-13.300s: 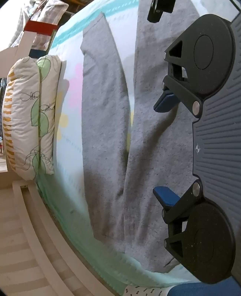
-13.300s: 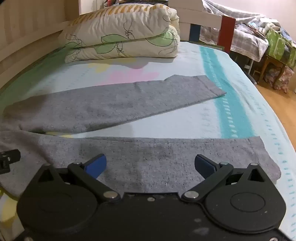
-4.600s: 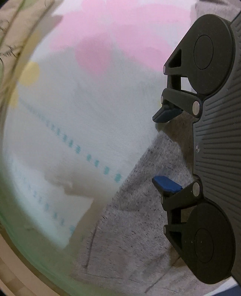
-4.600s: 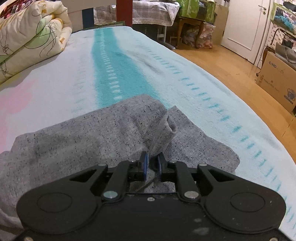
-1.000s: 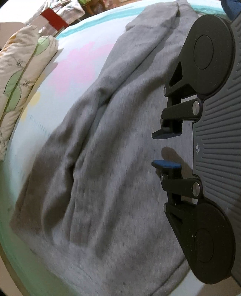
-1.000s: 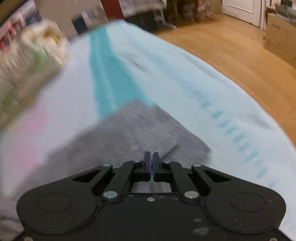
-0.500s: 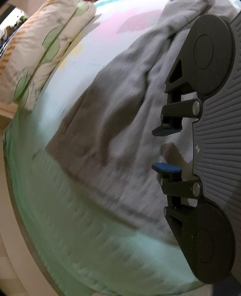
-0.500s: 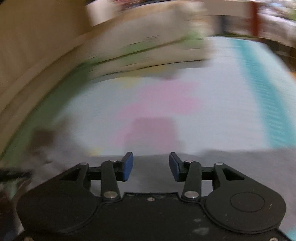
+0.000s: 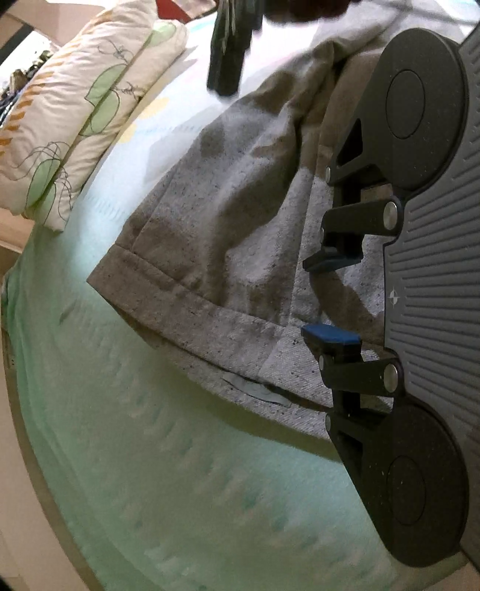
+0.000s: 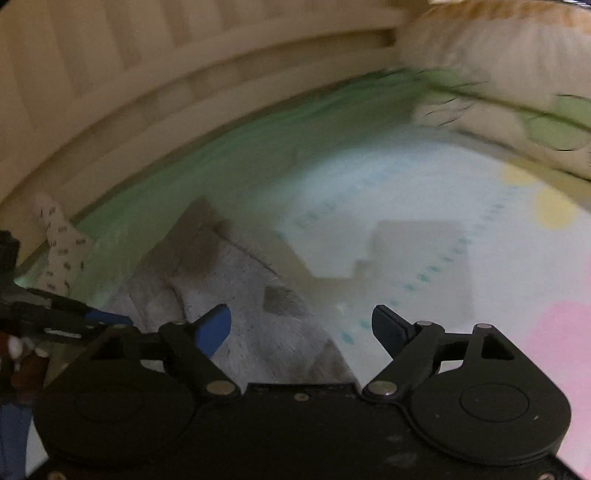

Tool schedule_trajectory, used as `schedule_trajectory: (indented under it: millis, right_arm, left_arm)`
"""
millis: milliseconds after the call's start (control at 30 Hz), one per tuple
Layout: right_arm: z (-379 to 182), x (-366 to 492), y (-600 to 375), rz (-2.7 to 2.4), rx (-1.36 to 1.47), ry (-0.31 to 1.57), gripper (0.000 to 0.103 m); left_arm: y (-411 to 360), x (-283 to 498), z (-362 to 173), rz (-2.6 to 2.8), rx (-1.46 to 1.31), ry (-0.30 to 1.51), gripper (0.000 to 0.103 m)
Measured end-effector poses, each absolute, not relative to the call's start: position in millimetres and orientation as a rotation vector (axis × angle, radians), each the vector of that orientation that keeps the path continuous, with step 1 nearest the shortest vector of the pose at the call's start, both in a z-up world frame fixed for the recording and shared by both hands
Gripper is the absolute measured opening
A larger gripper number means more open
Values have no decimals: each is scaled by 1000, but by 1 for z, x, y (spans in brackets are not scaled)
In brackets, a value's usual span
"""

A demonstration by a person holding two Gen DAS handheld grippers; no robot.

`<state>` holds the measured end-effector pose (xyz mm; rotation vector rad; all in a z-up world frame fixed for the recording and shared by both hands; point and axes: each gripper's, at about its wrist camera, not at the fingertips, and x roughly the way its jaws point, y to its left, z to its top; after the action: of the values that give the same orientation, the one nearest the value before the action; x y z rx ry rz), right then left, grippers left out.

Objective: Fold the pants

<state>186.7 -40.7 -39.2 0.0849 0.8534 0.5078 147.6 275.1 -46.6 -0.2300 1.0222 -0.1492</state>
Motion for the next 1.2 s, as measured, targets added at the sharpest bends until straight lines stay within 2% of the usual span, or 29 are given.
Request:
schedule_trajectory:
  millis: [167, 200, 267, 333, 467, 633, 733, 800, 1033, 1200]
  right_arm:
    - [-77, 220, -18, 537, 30, 964, 87]
    - [-80, 217, -11, 558, 45, 1007, 79]
    - [-85, 220, -10, 608, 94, 1073, 16]
    - [-73, 212, -8, 643, 137, 1053, 16]
    - [-18, 163, 9, 674, 38, 872, 15]
    - [17, 67, 46, 752, -133, 762, 15]
    - [-2, 18, 71, 775, -246, 759, 15]
    - [-22, -3, 89, 779, -290, 785, 15]
    - [-78, -37, 133, 752, -518, 794, 15]
    - [-80, -40, 133, 717, -475, 791, 19]
  left_arm:
    - [278, 149, -47, -159, -222, 1027, 31]
    - [277, 150, -47, -158, -216, 1028, 31]
    - [275, 151, -46, -153, -206, 1030, 31]
    - [271, 153, -46, -143, -206, 1031, 31]
    - [268, 151, -42, -107, -216, 1035, 31]
    - [283, 127, -19, 3, -258, 973, 34]
    - [301, 99, 0, 54, -255, 932, 48]
    - [309, 83, 9, 91, -211, 920, 52]
    - [316, 57, 38, 153, -162, 858, 61]
    - [288, 58, 47, 82, -150, 825, 66]
